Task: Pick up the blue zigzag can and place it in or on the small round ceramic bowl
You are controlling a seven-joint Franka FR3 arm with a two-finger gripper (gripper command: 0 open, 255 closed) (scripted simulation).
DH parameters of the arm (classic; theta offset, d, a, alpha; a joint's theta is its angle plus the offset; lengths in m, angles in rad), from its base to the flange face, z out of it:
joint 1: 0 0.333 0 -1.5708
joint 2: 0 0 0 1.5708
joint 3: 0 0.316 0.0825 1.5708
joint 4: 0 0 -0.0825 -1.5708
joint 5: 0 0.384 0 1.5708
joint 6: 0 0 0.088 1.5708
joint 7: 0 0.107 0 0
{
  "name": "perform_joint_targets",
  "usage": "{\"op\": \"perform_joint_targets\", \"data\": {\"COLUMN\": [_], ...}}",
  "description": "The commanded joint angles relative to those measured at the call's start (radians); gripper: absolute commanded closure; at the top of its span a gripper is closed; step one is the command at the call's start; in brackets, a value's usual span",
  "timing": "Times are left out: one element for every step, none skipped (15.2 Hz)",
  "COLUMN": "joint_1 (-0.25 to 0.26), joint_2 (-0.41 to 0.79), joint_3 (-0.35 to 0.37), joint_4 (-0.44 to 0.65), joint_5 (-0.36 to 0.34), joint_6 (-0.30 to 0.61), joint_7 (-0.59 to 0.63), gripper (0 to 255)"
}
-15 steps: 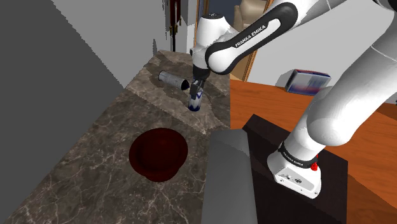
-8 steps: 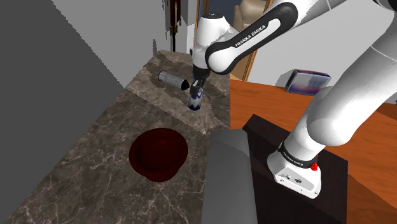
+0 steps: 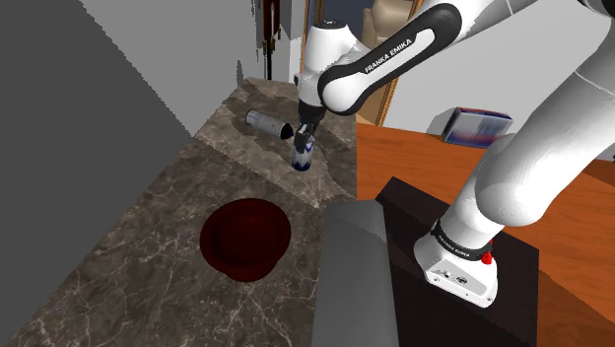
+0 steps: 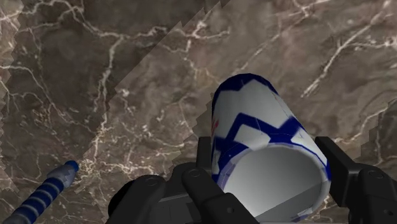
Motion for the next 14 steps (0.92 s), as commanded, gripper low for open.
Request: {"op": "perform_joint_targets", "data": {"joint_1": [0.001,0.001,0.002,0.003,0.003,0.004,0.005,0.005,0.006,0.007,0.007,0.008,0.008,0.008], "joint_2": [-0.008,-0.017,-0.027,-0.036,-0.045,-0.053,-0.062,-0.07,-0.077,-0.085,-0.092,-0.099,-0.106,-0.113], "joint_3": [-0.001,-0.001,-0.001,-0.002,-0.002,-0.002,-0.003,-0.003,-0.004,-0.004,-0.005,-0.005,-0.005,-0.006], "joint_4": [0.004,0.009,0.015,0.02,0.026,0.032,0.039,0.045,0.052,0.059,0.066,0.074,0.081,0.089], "joint_5": [0.003,0.006,0.009,0.012,0.015,0.017,0.02,0.022,0.024,0.026,0.028,0.03,0.032,0.033], "joint_6": [-0.017,-0.032,-0.046,-0.061,-0.076,-0.09,-0.105,-0.119,-0.134,-0.148,-0.163,-0.177,-0.192,-0.206], "joint_7": [-0.003,-0.006,-0.009,-0.012,-0.015,-0.017,-0.02,-0.022,-0.025,-0.027,-0.029,-0.031,-0.033,-0.035], "gripper": [255,255,255,255,255,255,255,255,255,255,255,255,255,255]}}
